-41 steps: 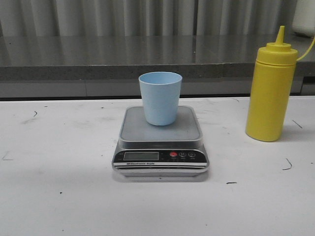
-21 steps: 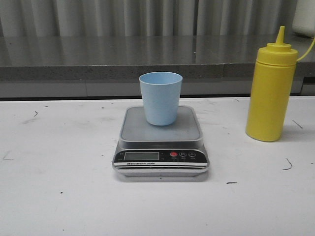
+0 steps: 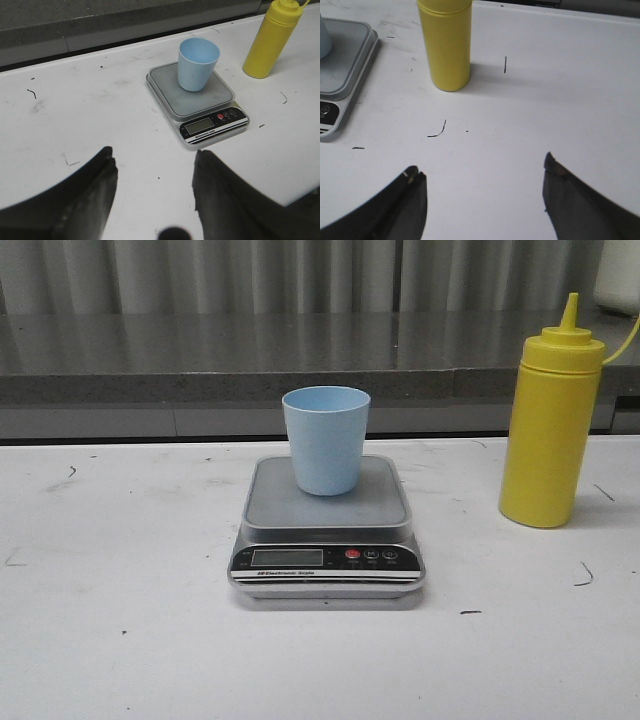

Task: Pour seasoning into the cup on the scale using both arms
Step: 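Move the right gripper toward the yellow squeeze bottle, then close the right gripper around the yellow bottle's body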

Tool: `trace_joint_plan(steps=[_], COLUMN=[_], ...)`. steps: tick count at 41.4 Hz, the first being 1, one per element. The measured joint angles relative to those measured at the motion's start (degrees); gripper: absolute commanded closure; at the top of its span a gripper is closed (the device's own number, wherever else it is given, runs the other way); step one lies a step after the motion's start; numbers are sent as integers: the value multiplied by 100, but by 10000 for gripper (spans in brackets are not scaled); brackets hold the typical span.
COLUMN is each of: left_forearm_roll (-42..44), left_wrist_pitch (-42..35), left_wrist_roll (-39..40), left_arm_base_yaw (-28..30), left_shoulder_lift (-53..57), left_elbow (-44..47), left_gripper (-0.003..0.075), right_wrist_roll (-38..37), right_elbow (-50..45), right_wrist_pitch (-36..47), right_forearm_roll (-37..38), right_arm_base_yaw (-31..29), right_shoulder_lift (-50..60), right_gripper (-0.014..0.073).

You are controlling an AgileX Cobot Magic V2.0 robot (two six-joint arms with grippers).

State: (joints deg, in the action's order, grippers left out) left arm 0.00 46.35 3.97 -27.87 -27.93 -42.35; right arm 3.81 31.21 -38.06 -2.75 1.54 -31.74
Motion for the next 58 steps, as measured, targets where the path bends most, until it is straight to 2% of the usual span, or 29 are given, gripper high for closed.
trace_joint_plan(steps=[3, 11, 17, 30, 37, 42, 46, 58], left_forearm_roll=[0, 0, 0, 0, 0, 0, 0, 0], left_wrist_pitch=[0, 0, 0, 0, 0, 0, 0, 0], left_wrist_roll=[-11, -11, -11, -11, -11, -13, -13, -23], left_arm_base_yaw=[0, 0, 0, 0, 0, 0, 0, 0], left_shoulder_lift=[0, 0, 0, 0, 0, 0, 0, 0], left_elbow=[0, 0, 0, 0, 0, 0, 0, 0], left_gripper=[365, 365, 365, 365, 365, 365, 365, 365], right_wrist_roll=[177, 345, 367, 579, 619, 362, 177, 94], right_elbow=[0, 14, 367, 1235, 1287, 1287, 1072, -448], right_wrist_pitch=[0, 58, 27, -295, -349, -217, 450, 4026], right_forearm_roll=[-98, -209, -279, -371, -371, -380, -400, -534], right_arm_base_yaw=[0, 0, 0, 35, 399, 599, 681, 829], right_shoulder_lift=[0, 0, -144, -1470, -2411, -2933, -3173, -3621], right_gripper=[-16, -17, -17, -17, -17, -17, -17, -17])
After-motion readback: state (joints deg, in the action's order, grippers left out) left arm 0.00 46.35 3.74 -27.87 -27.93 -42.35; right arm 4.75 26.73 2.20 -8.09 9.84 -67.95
